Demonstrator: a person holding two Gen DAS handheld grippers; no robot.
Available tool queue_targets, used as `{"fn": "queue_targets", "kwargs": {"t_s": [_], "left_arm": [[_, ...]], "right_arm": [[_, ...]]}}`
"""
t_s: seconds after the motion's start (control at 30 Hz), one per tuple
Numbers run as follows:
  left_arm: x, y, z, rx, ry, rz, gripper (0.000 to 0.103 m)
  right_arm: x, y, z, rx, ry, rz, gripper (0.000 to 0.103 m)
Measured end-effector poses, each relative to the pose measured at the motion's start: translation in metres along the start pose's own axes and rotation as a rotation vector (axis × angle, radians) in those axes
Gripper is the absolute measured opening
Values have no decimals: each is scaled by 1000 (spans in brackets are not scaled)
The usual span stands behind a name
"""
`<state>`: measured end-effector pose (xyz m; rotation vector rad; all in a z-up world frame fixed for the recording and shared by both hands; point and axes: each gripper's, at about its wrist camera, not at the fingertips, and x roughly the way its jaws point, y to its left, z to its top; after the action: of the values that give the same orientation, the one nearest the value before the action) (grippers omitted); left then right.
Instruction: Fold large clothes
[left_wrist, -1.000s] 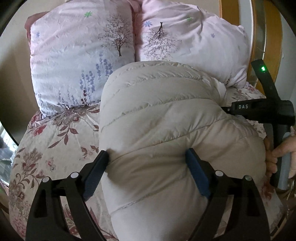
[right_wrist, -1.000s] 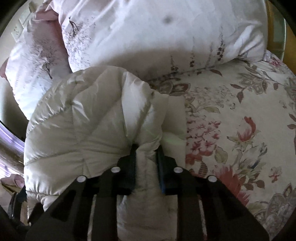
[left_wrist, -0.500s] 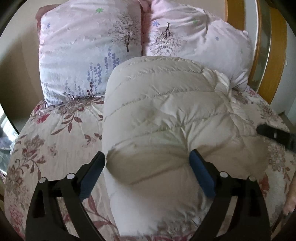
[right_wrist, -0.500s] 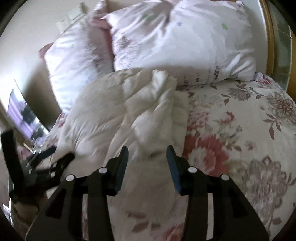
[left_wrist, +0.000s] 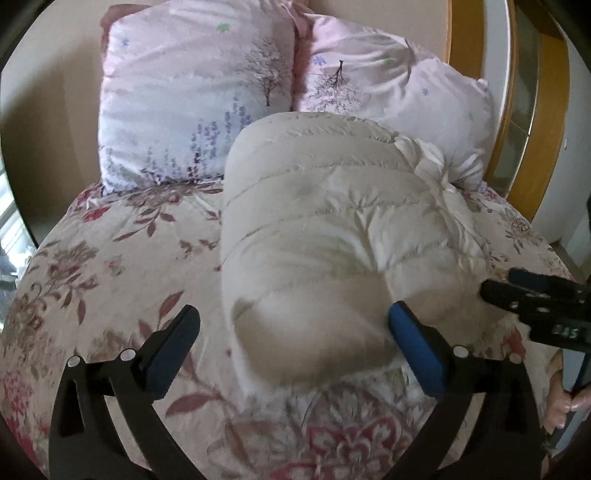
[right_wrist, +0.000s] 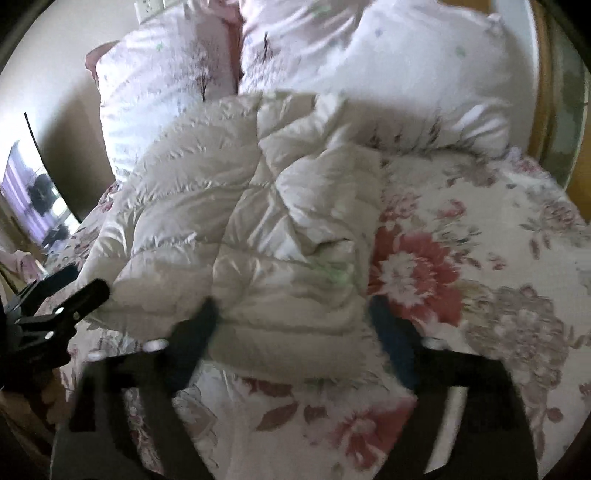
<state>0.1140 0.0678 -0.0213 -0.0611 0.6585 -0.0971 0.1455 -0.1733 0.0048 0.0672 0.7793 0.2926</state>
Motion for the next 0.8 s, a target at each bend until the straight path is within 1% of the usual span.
{"fn": "queue_targets", "kwargs": {"t_s": [0.07, 0.1, 0.17, 0.2, 0.3, 0.43, 0.53, 0.6, 0.7, 0.8], "left_arm": [[-5, 4, -7, -16, 4, 4, 102], [-8, 5, -12, -26, 15, 17, 102], [-9, 7, -19, -32, 37, 53, 102], [-8, 7, -24, -28, 53, 85, 102], [-4, 7, -35, -22, 83, 125, 102], [1, 11, -44, -42, 94, 114, 102], [6, 11, -49, -44, 102, 98, 102], [9, 9, -52, -39, 107, 100, 102], [6, 11, -52, -45, 84, 90, 102], [7, 15, -54, -65, 80, 72, 102]], "right_arm": [[-7, 0, -7, 2, -14, 6, 97], [-10, 0, -13, 6, -14, 15, 98], [-14, 0, -20, 11, -16, 7, 101], [-16, 0, -27, 17, -23, -6, 101], [-17, -2, -43, 58, -29, -28, 101], [-11, -4, -51, 94, -5, 3, 101], [-6, 4, -56, 40, 4, -32, 101], [-3, 10, -60, 0, 0, -54, 101], [1, 15, -66, -16, -4, -58, 101], [1, 17, -69, -24, -22, -65, 101]]}}
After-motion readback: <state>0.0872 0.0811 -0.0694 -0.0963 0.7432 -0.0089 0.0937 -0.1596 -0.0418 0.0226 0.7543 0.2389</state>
